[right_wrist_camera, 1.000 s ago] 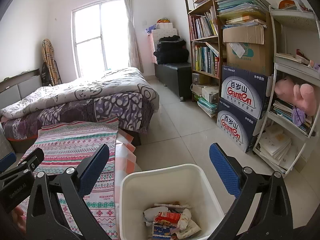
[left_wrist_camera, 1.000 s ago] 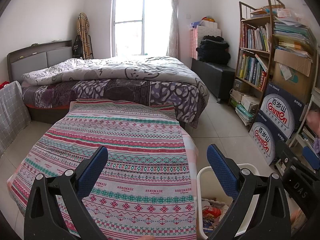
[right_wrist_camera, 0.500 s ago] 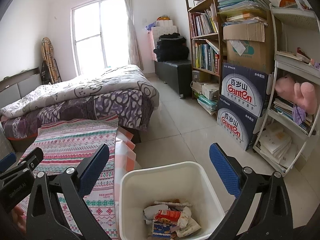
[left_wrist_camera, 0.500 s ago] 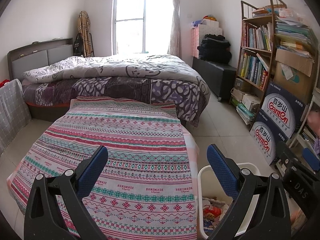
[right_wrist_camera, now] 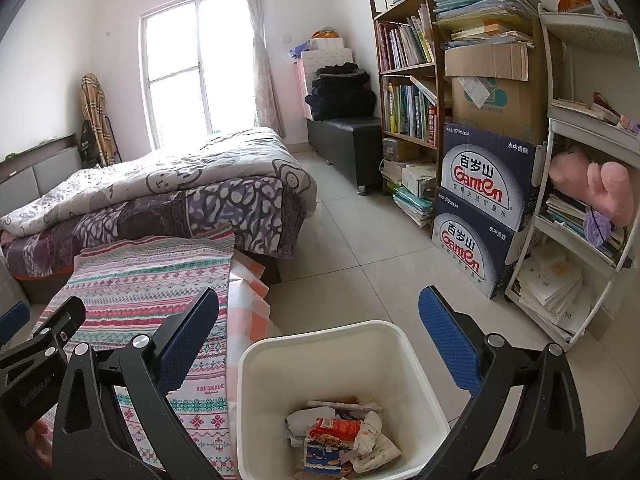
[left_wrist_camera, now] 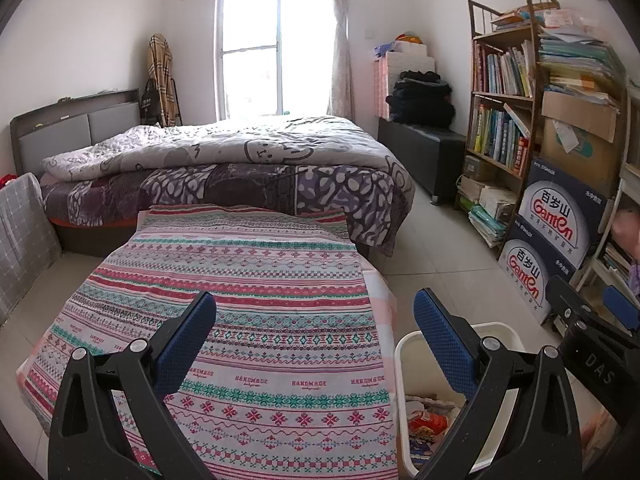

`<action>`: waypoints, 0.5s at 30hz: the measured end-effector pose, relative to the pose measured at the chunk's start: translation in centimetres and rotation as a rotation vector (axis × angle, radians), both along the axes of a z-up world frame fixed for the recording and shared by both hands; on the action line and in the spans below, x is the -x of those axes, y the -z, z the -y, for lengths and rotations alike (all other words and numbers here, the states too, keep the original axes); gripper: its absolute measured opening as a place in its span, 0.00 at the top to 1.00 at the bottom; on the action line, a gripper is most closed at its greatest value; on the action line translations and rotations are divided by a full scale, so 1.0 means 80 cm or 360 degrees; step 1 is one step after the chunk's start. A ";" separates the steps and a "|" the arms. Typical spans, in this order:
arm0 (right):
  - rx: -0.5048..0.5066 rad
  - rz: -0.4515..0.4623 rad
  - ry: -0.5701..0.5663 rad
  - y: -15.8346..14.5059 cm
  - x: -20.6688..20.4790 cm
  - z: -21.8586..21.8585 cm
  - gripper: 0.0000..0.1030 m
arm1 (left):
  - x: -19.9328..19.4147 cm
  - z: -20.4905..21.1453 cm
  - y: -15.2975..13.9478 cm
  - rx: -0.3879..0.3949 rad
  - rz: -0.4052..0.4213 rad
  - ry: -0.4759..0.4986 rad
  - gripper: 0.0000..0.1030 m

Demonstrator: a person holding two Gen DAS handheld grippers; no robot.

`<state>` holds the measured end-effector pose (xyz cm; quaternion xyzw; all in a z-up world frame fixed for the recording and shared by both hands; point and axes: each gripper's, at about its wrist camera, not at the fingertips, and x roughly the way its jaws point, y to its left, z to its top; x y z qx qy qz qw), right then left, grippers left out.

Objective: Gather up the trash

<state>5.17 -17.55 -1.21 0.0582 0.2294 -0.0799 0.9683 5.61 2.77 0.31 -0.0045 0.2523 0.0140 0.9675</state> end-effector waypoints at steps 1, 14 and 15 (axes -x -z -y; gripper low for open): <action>0.0002 0.0001 0.0000 -0.001 -0.002 0.000 0.07 | 0.000 0.000 0.000 0.0001 0.0001 0.0000 0.07; 0.0005 -0.0002 -0.0002 0.001 -0.001 0.000 0.07 | 0.005 0.000 -0.006 0.0013 0.0026 -0.0007 0.07; 0.0005 -0.0002 -0.0002 0.001 -0.001 -0.001 0.07 | 0.005 -0.001 -0.006 0.0015 0.0023 -0.0005 0.07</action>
